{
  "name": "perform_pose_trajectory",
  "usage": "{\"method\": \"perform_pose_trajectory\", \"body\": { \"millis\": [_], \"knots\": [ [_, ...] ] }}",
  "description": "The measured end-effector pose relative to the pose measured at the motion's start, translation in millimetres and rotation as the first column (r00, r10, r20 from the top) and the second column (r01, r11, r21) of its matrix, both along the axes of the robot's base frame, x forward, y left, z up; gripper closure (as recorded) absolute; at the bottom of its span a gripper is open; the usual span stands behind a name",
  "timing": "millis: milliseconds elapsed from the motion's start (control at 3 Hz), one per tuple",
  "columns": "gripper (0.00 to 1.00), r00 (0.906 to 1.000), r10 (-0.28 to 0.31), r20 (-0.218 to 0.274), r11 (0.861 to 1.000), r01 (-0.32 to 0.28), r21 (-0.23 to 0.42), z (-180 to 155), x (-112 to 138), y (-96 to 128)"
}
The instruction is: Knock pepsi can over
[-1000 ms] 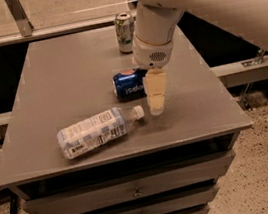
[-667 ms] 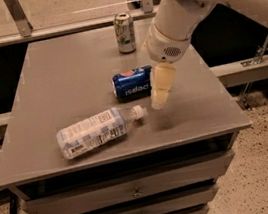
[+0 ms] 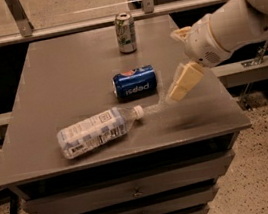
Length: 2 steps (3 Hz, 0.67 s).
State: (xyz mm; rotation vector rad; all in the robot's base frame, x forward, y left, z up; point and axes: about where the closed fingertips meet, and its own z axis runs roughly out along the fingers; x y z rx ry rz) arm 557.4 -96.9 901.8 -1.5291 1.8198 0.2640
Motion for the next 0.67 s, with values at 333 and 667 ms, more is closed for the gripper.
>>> {"method": "perform_pose_trajectory", "body": {
  "millis": [333, 667],
  "knots": [
    [0.00, 0.9959, -0.053, 0.073, 0.988, 0.042, 0.149, -3, -8, -25],
    [0.00, 0.9878, -0.091, 0.127, 0.977, 0.064, 0.205, 13, -21, -52]
  ]
}}
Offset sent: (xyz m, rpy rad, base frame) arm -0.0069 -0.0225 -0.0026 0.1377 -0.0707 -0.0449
